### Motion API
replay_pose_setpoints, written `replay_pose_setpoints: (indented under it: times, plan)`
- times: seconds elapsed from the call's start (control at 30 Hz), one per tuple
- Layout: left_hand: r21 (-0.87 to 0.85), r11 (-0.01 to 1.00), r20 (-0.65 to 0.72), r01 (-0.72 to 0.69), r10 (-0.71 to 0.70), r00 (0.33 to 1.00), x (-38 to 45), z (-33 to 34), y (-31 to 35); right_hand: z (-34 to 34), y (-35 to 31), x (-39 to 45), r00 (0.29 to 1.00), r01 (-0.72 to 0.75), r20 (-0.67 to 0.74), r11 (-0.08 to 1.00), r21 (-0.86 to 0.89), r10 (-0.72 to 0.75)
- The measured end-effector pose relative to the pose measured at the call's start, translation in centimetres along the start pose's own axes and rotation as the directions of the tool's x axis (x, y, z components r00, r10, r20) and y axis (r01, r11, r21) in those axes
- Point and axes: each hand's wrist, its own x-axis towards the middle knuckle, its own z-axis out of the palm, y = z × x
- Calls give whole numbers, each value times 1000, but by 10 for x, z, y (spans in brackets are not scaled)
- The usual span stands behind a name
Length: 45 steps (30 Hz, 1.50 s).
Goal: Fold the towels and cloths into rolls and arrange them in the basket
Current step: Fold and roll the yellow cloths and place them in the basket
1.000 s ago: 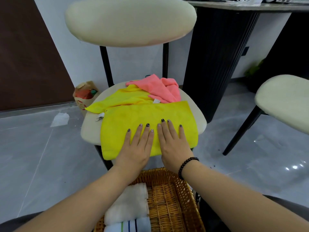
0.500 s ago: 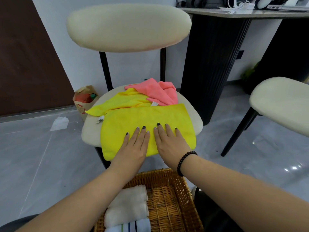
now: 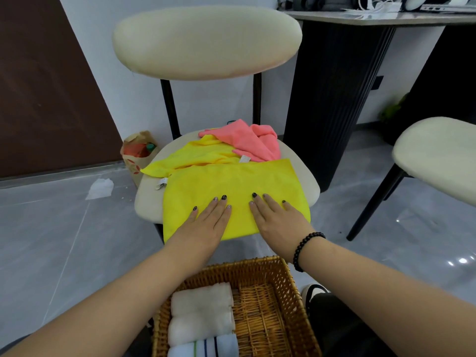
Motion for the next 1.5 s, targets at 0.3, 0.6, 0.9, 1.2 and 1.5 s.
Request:
replay_pose_setpoints:
  times: [0.3, 0.6, 0.9, 1.2, 1.5]
  plan:
    - [-153, 988, 3, -15, 16, 1000, -21, 8, -32, 5, 41, -23, 992, -121, -2, 986, 112, 122]
    - [-668, 744, -174, 38, -205, 963, -42, 9, -72, 17, 89, -38, 969, -194, 26, 692, 695, 246]
    - [-868, 492, -196, 69, -466, 863, -21, -8, -81, 2, 100, -20, 891, 12, -101, 200, 980, 442]
    - [-932, 297, 10, 207, -550, 835, 16, -6, -106, 17, 95, 42, 762, -123, 21, 113, 986, 648]
    - [-800, 475, 9, 368, -603, 797, 37, 2, -112, 14, 88, 69, 773, -373, 23, 425, 825, 634]
